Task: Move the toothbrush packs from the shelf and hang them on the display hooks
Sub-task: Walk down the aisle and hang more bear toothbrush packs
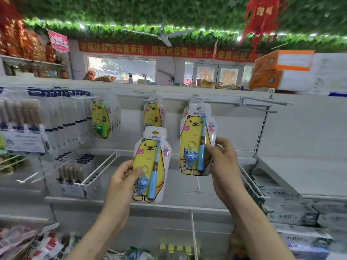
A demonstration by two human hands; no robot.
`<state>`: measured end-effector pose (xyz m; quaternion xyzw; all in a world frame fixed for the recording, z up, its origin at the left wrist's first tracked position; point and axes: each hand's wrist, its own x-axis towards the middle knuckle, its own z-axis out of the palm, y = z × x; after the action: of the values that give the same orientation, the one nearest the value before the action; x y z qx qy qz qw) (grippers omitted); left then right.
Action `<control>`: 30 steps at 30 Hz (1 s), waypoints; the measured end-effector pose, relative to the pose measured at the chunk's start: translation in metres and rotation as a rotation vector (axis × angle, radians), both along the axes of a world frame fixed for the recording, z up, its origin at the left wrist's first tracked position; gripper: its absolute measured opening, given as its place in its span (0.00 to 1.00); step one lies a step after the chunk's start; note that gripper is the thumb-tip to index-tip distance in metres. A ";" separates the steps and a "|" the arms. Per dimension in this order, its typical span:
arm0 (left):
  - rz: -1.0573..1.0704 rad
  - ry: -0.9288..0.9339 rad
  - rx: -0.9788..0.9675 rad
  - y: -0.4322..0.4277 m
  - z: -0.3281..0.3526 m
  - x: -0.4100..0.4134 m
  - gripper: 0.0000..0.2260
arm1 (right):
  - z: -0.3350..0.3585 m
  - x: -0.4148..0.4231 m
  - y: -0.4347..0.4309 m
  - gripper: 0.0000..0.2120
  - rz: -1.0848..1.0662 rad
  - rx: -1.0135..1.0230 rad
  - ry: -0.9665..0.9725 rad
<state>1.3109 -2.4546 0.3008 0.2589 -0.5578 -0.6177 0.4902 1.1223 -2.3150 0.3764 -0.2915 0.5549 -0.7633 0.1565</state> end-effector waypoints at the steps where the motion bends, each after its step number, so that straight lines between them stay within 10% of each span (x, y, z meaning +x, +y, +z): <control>1: -0.008 -0.003 0.002 -0.003 0.000 0.000 0.07 | 0.001 -0.001 -0.002 0.06 -0.015 -0.004 -0.001; 30: 0.015 -0.008 -0.043 -0.047 0.036 -0.060 0.06 | -0.001 -0.155 -0.159 0.07 -0.145 0.208 0.030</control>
<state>1.2506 -2.5014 0.3368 0.2551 -0.5709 -0.6007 0.4981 0.9672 -2.4737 0.3752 -0.2441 0.6530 -0.7064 0.1222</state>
